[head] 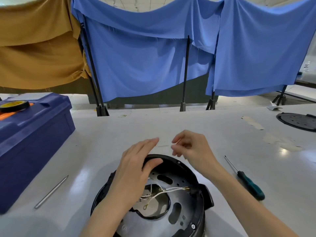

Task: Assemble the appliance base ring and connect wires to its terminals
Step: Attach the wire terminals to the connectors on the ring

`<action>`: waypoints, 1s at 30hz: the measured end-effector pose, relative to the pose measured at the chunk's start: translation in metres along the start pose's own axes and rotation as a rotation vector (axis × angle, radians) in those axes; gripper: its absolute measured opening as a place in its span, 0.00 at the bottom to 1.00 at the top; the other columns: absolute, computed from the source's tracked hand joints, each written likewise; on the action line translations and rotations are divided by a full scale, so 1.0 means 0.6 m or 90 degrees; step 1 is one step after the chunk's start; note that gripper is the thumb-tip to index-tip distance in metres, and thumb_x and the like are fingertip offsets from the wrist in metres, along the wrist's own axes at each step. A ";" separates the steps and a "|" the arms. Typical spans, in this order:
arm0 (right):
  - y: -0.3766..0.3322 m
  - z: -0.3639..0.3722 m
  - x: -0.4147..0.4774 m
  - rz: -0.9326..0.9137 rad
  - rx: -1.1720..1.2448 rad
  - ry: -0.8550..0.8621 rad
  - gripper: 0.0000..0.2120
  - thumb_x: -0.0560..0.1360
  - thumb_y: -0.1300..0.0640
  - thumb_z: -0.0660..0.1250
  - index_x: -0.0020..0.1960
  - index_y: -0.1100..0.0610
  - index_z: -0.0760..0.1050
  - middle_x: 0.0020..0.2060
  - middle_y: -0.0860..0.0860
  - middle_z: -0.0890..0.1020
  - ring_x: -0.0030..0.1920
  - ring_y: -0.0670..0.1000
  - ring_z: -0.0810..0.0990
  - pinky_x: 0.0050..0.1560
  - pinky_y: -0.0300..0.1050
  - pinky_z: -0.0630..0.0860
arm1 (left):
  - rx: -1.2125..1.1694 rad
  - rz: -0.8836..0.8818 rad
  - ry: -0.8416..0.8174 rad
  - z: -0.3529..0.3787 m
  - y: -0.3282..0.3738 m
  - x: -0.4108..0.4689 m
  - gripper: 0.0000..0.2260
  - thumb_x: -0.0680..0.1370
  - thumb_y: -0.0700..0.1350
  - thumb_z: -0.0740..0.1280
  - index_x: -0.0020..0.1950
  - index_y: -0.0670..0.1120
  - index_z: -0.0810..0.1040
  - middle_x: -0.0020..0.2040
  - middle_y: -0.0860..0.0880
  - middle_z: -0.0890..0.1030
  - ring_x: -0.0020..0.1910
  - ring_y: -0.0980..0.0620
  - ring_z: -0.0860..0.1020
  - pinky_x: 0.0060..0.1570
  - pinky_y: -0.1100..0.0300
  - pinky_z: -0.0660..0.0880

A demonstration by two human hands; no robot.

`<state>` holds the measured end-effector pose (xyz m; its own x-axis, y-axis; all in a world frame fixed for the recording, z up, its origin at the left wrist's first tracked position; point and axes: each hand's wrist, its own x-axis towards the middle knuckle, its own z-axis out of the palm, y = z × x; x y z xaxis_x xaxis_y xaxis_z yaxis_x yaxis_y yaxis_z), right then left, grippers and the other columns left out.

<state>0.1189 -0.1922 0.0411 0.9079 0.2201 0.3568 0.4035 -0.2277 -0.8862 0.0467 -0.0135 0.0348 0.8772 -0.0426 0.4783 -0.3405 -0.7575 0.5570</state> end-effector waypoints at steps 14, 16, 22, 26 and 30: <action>-0.010 0.012 -0.102 -0.045 0.045 0.020 0.12 0.77 0.68 0.64 0.44 0.55 0.82 0.38 0.49 0.86 0.42 0.46 0.84 0.47 0.37 0.76 | -0.101 -0.090 0.004 -0.005 0.056 -0.070 0.07 0.75 0.41 0.70 0.40 0.52 0.81 0.35 0.58 0.80 0.39 0.63 0.77 0.40 0.69 0.72; 0.005 0.004 -0.101 -0.042 -0.043 0.045 0.10 0.78 0.64 0.66 0.45 0.52 0.83 0.41 0.43 0.85 0.47 0.44 0.83 0.53 0.39 0.75 | -0.115 -0.089 -0.038 -0.004 0.064 -0.080 0.06 0.76 0.40 0.69 0.42 0.51 0.82 0.37 0.58 0.79 0.40 0.63 0.76 0.42 0.68 0.72; 0.033 0.004 -0.107 0.020 0.010 0.055 0.12 0.78 0.64 0.64 0.48 0.51 0.84 0.43 0.43 0.85 0.47 0.42 0.83 0.47 0.34 0.76 | -0.008 -0.047 -0.130 0.009 0.091 -0.087 0.05 0.80 0.44 0.64 0.50 0.50 0.80 0.42 0.57 0.75 0.44 0.59 0.74 0.49 0.61 0.72; 0.039 0.005 -0.109 0.044 0.073 0.064 0.13 0.78 0.65 0.63 0.48 0.50 0.84 0.43 0.44 0.86 0.47 0.44 0.83 0.46 0.35 0.77 | -0.008 -0.079 -0.192 0.018 0.102 -0.087 0.06 0.82 0.44 0.60 0.52 0.49 0.78 0.39 0.54 0.78 0.36 0.55 0.79 0.48 0.57 0.76; 0.043 0.006 -0.110 0.049 0.096 0.066 0.13 0.78 0.65 0.64 0.48 0.50 0.84 0.44 0.46 0.86 0.47 0.45 0.84 0.46 0.37 0.78 | 0.029 -0.101 -0.216 0.030 0.103 -0.083 0.07 0.81 0.45 0.62 0.53 0.48 0.80 0.42 0.51 0.82 0.39 0.53 0.81 0.49 0.54 0.77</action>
<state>0.0693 -0.2089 -0.0066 0.9456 0.1066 0.3075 0.3174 -0.0937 -0.9436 -0.0119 -0.0702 0.0332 0.9828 -0.1301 0.1314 -0.1823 -0.8000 0.5716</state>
